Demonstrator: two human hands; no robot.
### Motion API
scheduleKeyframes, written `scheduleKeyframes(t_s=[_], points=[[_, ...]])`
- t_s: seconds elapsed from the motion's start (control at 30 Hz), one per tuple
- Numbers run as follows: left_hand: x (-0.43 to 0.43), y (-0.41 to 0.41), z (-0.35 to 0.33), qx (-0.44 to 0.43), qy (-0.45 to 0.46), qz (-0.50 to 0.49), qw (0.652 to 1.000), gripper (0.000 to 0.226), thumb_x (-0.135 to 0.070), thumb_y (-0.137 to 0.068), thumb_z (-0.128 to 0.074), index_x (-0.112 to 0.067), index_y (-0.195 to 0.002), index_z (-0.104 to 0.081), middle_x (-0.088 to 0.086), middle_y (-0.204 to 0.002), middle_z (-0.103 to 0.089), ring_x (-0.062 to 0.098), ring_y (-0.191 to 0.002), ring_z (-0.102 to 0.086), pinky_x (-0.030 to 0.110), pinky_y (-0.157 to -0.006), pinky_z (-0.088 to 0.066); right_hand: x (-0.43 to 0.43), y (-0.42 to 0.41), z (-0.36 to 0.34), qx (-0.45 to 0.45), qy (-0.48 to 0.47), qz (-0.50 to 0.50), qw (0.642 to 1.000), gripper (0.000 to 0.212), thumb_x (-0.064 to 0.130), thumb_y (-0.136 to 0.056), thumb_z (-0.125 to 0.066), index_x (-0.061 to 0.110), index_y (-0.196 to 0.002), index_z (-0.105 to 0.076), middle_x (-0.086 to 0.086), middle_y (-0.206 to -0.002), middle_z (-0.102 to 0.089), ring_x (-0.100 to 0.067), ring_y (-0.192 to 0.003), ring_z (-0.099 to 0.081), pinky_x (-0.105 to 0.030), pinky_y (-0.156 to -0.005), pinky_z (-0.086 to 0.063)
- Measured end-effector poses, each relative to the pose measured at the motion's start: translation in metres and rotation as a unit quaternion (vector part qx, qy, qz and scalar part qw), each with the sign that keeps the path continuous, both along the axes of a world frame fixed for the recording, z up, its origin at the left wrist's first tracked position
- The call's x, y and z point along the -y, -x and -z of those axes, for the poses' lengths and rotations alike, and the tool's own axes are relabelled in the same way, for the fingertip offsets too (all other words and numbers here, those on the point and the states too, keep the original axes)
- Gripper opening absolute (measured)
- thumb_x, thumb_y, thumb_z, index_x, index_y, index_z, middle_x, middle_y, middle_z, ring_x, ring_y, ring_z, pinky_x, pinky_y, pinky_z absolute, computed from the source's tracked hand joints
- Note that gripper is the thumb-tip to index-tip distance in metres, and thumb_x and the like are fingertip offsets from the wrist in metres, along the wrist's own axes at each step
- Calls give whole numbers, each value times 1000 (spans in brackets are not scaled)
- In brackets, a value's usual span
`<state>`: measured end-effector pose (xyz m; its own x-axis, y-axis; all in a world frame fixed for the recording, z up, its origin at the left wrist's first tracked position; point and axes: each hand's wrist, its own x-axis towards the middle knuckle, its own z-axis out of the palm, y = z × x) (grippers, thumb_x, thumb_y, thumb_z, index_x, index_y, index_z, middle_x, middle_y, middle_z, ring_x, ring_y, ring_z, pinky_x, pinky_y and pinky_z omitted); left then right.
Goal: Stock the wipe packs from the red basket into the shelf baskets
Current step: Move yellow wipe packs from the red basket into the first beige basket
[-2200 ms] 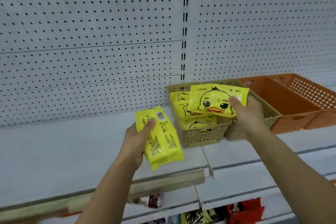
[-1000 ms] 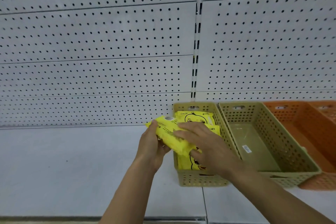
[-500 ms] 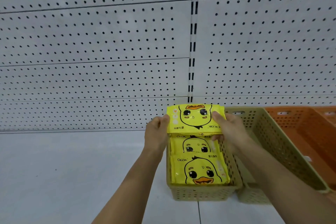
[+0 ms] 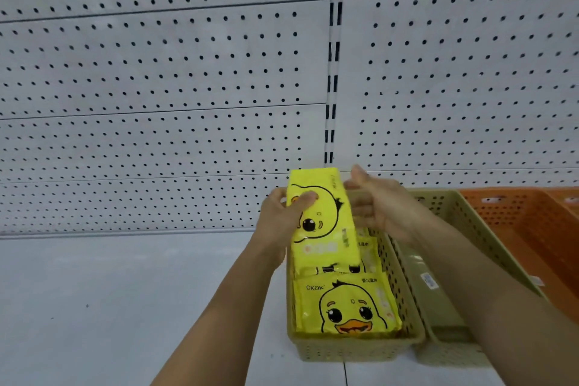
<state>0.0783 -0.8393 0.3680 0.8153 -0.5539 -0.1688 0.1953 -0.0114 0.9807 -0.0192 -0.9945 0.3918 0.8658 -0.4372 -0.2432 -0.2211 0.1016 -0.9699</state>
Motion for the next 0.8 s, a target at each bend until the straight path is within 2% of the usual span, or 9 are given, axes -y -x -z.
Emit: scheduleKeyframes(t_s=[0.1,0.17,0.23,0.33,0.43,0.5,0.63,0.7,0.8], points=[[3,2,11,-37,22,-36,998,31,-13,-87,-70,-9,-113,-54,13,-100,-70,24,-81,-72,34,-57,-59,0,3,17,-50,66,-50,995,38,39,-80,-70,16,-110,-68,-4,-96,-75,-24,-89,-71,-42,-82,-56],[1,8,18,-4,-16,-34,999,31,-15,-86,-72,-12,-111,-53,12,-104,-68,22,-86,-71,37,-67,-60,8,-4,20,-47,106,-4,993,23,20,-83,-72,11,-103,-69,-4,-88,-75,-18,-75,-71,-31,-68,-58],[-7,11,29,111,-114,-53,986,43,-27,-84,-73,-14,-118,-49,5,-115,-62,19,-102,-63,38,-85,-56,21,-14,22,-43,167,15,985,14,15,-82,-73,11,-95,-70,-3,-88,-73,-17,-72,-70,-27,-66,-55],[-26,17,43,237,-228,-33,944,69,-38,-84,-71,-17,-141,-38,-2,-136,-45,19,-130,-40,42,-107,-39,44,-34,32,-75,293,-29,953,10,18,-80,-75,16,-89,-70,-6,-102,-71,-23,-95,-66,-39,-89,-51],[-37,30,55,203,-253,42,945,73,-37,-84,-70,-26,-145,-31,-9,-138,-37,14,-134,-32,41,-112,-33,52,-53,41,-125,383,-94,910,25,24,-82,-73,16,-105,-68,-4,-120,-65,-21,-114,-58,-38,-99,-44],[-40,37,63,195,-256,59,945,67,-38,-80,-69,-40,-138,-35,-15,-134,-45,12,-129,-42,43,-106,-42,51,-64,41,-156,465,-103,865,36,32,-85,-68,20,-118,-64,0,-127,-61,-20,-117,-55,-38,-99,-42],[-42,34,90,214,-248,72,942,76,-42,-77,-59,-44,-145,-25,-15,-135,-51,10,-127,-48,44,-103,-45,22,-67,50,-154,720,-69,673,37,26,-91,-54,30,-127,-56,-2,-123,-54,-23,-116,-46,-39,-95,-36],[-43,36,85,226,-241,78,941,75,-38,-80,-55,-42,-148,-22,-14,-139,-48,9,-129,-46,43,-106,-42,-1,-59,65,-163,706,-80,685,38,29,-95,-48,32,-132,-50,-2,-133,-47,-23,-123,-41,-41,-96,-37],[-44,41,81,223,-228,87,944,75,-22,-91,-54,-36,-153,-15,-15,-149,-36,9,-135,-39,29,-110,-34,-28,-47,89,-221,577,-137,774,49,52,-98,-28,41,-146,-24,2,-159,-13,-29,-145,-11,-57,-110,-19]])
